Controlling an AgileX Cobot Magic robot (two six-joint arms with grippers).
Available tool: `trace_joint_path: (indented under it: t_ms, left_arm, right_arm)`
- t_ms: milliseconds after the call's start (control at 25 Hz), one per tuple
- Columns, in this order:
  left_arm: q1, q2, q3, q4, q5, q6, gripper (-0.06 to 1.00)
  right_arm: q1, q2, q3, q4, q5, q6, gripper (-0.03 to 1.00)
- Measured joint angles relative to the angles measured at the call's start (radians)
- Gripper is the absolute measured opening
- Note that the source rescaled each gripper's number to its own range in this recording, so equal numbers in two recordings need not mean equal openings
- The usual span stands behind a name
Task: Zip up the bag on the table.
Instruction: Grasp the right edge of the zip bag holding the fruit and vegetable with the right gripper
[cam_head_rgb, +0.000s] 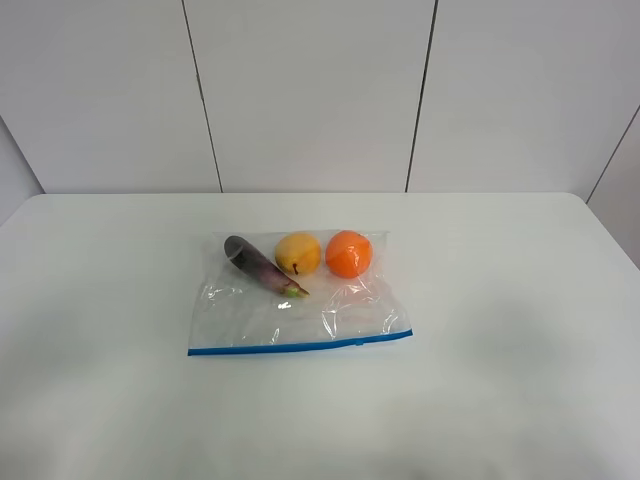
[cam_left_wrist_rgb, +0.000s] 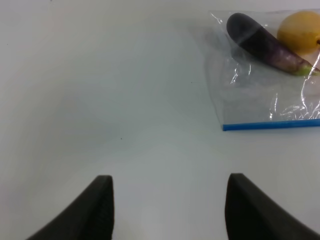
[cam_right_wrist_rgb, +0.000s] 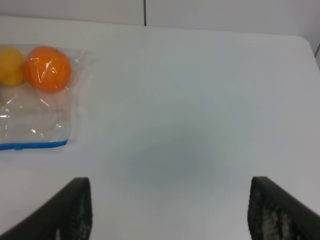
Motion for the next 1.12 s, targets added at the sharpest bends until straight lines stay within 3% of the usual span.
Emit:
trace_joint_path:
  t_ms: [1120]
  left_arm:
    - [0.000, 0.000, 0.000, 0.000, 0.000, 0.000, 0.69]
  right_arm:
    - [0.000, 0.000, 0.000, 0.000, 0.000, 0.000, 0.72]
